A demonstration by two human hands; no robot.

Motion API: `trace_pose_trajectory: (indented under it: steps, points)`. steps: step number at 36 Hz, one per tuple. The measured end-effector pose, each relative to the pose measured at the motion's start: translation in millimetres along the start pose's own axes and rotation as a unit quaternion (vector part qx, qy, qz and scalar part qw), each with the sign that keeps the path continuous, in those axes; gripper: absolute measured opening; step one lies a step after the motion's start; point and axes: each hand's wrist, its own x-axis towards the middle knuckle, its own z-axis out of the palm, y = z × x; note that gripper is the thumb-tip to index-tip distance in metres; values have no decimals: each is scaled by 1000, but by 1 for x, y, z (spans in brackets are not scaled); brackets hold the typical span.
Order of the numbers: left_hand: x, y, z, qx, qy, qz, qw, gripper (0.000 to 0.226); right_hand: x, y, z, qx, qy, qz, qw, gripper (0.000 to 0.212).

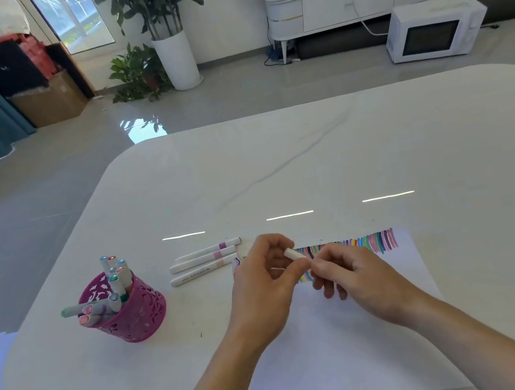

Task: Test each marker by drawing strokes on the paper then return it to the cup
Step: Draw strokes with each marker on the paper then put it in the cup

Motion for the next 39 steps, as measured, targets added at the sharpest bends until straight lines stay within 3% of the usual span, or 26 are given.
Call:
trace_pose_trajectory:
  steps: [3,7,12,18,24,34,39]
  points:
    - [-2,-4,-4,96,-31,22,995,21,1,0,-2,-22,-19,10,1000,18]
    - [-3,-8,-9,242,-106,62,962,12,1,4,-11,-103,-13,7,995,16]
    - [-7,-10,-8,340,-168,114,918,24,-3,8,-9,-238,-6,-27,971,20]
    - [-10,-13,-9,400,-209,112,885,25,-6,10,-7,-336,-10,-50,940,41]
    - [-9,-11,-9,388,-190,113,895,18,-6,8,-3,-345,7,-30,938,52]
    - [-8,-3,-11,349,-151,121,917,27,-8,3,1,-363,21,-40,930,61]
    - [-3,0,-22,346,-83,129,926,21,-4,1,-12,-292,69,-5,954,67]
